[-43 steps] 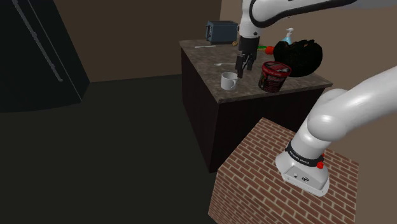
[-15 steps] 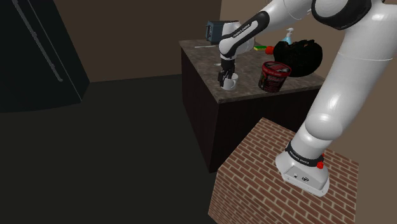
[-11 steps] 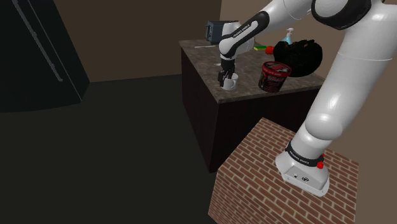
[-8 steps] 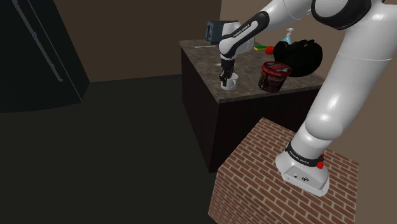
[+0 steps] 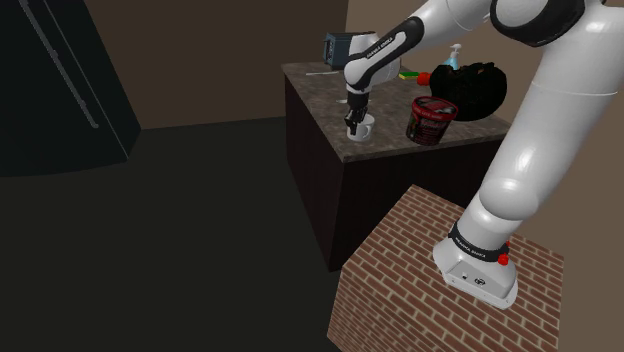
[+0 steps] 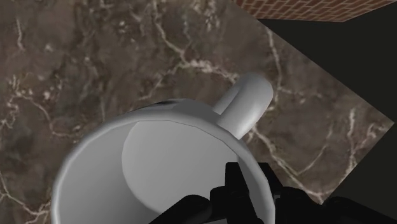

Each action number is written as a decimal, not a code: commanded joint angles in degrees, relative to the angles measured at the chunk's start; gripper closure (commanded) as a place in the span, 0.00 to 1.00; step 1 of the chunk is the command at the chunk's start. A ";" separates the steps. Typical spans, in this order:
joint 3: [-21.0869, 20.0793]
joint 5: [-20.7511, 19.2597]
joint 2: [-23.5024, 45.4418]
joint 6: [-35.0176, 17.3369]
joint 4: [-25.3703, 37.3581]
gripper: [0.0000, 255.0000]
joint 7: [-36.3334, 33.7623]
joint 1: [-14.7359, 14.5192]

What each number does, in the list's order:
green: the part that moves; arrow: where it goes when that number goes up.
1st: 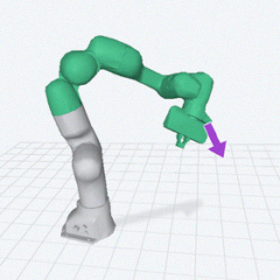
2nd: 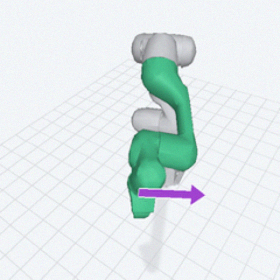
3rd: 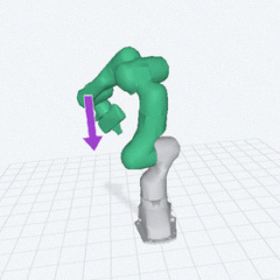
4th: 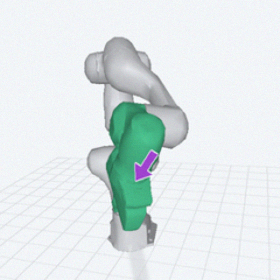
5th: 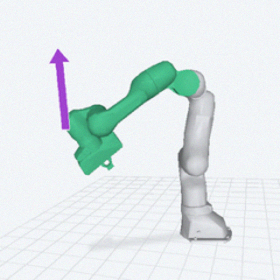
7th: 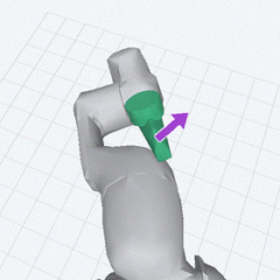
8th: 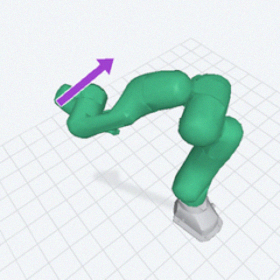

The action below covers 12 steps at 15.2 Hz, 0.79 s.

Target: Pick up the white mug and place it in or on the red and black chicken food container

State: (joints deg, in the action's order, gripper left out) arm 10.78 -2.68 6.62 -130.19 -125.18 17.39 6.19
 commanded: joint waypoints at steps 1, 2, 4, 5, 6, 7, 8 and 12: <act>0.03 -0.12 -0.69 1.12 0.44 1.00 -0.02 -0.01; 0.03 -0.19 -1.13 1.85 0.74 1.00 -0.04 -0.03; 0.04 -0.34 -1.99 3.32 1.36 1.00 -0.09 -0.07; 0.04 -0.41 -2.40 4.05 1.68 1.00 -0.11 -0.09; 0.04 -0.47 -2.81 4.79 2.02 1.00 -0.13 -0.10; 0.04 -0.53 -3.20 5.53 2.37 1.00 -0.14 -0.12; 0.04 -0.59 -3.58 6.27 2.74 1.00 -0.16 -0.13; 0.01 -0.79 -4.99 9.23 4.31 1.00 -0.19 -0.19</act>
State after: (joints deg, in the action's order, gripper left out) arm 10.83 -3.40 2.04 -121.70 -121.21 17.28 6.05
